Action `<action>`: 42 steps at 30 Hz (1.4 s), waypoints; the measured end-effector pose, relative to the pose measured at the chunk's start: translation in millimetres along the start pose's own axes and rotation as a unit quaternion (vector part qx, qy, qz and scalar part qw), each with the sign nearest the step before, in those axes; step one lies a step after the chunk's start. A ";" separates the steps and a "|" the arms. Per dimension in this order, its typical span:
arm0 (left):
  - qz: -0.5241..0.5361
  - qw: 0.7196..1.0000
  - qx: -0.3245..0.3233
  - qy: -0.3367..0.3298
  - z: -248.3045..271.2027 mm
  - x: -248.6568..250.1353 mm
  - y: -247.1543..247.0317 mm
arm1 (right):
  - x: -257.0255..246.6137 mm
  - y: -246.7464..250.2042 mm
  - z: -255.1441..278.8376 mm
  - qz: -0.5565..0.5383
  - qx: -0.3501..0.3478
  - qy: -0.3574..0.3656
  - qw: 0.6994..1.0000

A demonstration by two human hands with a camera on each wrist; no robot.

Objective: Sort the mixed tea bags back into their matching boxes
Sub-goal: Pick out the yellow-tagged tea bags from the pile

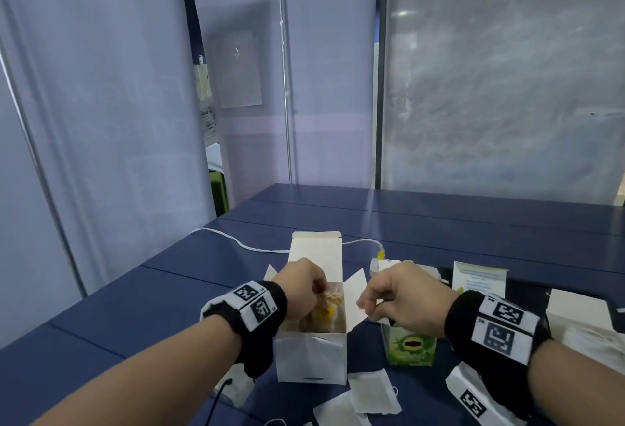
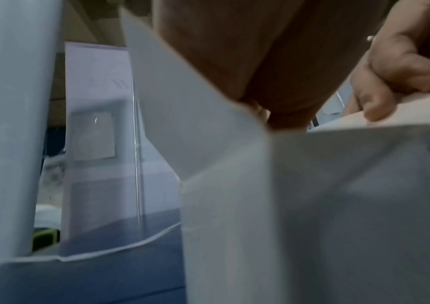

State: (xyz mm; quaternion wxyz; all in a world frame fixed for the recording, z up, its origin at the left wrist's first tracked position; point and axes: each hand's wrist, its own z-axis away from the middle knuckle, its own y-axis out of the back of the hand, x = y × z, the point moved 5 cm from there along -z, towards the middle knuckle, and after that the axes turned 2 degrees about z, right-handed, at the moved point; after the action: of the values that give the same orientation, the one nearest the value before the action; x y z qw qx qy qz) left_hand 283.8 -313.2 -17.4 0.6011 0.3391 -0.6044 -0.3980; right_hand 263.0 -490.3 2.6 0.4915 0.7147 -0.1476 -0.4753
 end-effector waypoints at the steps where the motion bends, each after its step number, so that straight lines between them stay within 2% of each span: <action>1: -0.004 1.000 -0.001 0.005 -2.8 1.3 -4.0 | 0.9 -0.2 0.0 -0.001 0.000 0.003 1.000; 6: 0.012 0.999 -0.013 0.045 -9.2 -3.9 -23.0 | 5.5 -2.9 2.6 -0.004 -0.007 0.013 1.000; 14: 0.052 0.995 -0.082 0.039 -10.0 -4.3 -33.9 | 6.4 -3.3 5.4 0.009 -0.002 0.035 0.999; 17: -0.018 0.994 -0.106 0.018 -7.5 -3.8 -35.6 | 5.9 -4.7 5.2 0.013 -0.002 0.036 0.999; 21: -0.085 0.991 -0.104 0.020 -7.4 -4.5 -36.3 | 5.4 -5.7 5.8 0.017 -0.004 0.036 0.999; 27: -0.077 0.991 -0.113 -0.009 -8.1 -2.0 -33.7 | 6.9 -6.5 6.9 0.016 -0.006 0.034 0.999; 35: -0.204 0.965 -0.160 -0.044 -6.3 3.0 -36.4 | 3.5 -6.0 7.5 0.023 -0.004 0.044 0.999; 42: -0.239 0.952 -0.175 -0.076 -7.3 9.2 -38.3 | 5.1 -4.5 9.1 0.019 -0.008 0.042 0.999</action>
State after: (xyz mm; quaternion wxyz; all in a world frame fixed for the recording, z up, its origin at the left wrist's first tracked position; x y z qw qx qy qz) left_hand 288.0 -339.3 -47.6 0.4901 0.3317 -0.4704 -0.6546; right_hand 257.0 -496.8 -4.5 0.5116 0.7272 -0.1366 -0.4369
